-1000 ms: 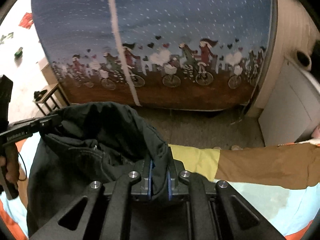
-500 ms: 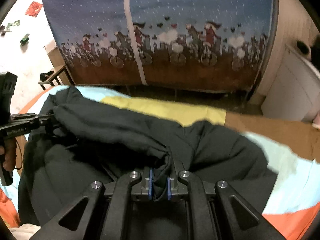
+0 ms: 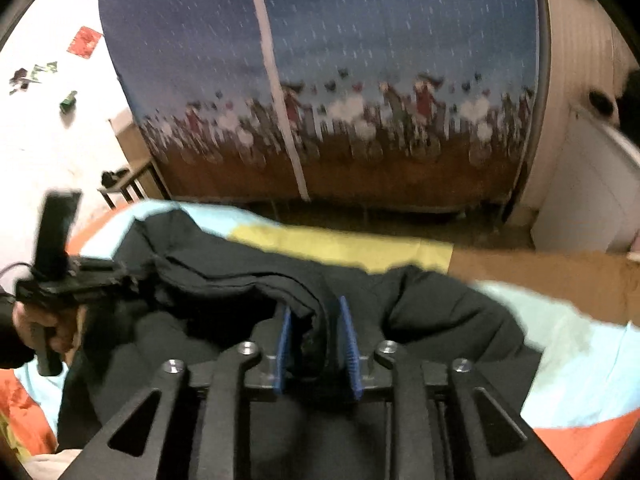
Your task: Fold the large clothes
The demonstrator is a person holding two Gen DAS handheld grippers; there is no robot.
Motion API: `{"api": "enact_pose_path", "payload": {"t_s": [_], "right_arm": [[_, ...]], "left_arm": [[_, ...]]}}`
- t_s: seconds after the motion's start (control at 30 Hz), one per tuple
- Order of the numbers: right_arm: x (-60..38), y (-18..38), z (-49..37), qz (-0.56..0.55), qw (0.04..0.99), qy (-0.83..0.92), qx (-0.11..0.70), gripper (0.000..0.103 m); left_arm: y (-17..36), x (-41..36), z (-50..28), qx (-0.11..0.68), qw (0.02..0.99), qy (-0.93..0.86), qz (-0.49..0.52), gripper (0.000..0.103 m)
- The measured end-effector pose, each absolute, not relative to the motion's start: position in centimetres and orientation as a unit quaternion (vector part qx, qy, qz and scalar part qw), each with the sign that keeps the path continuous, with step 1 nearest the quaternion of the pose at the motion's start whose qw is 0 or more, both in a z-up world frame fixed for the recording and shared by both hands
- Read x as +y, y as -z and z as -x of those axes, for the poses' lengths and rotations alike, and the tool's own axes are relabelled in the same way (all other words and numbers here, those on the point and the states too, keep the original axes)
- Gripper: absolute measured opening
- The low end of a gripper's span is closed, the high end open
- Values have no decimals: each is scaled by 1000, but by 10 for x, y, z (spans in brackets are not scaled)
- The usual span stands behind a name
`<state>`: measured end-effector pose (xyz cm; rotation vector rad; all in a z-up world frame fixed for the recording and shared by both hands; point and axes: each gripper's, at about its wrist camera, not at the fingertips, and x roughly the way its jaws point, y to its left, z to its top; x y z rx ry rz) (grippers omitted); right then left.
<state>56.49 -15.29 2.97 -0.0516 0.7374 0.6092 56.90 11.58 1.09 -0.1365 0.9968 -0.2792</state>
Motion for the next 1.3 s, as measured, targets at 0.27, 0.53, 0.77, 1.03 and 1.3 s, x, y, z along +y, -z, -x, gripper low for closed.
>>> {"api": "enact_pose_path", "payload": {"t_s": [0.27,0.53,0.77,1.03,1.3], "right_arm": [[-123,-58,-610,-56,877,-326,348,39],[-89,32,-614,37,825,-303,476,37],[-103,34,-594,43,828,-309,467,37],[-114,34,-579,58,823,-303,477,37],[-123,52,-584,57,793,-289,533,37]], "left_arm": [[-13,113,-565,482,864,138,50,4],[-34,113,-556,489,862,124,41,11],[-69,115,-538,432,882,164,92,48],[-58,93,-576,464,857,200,101,49],[-6,73,-583,531,826,188,12,49]]}}
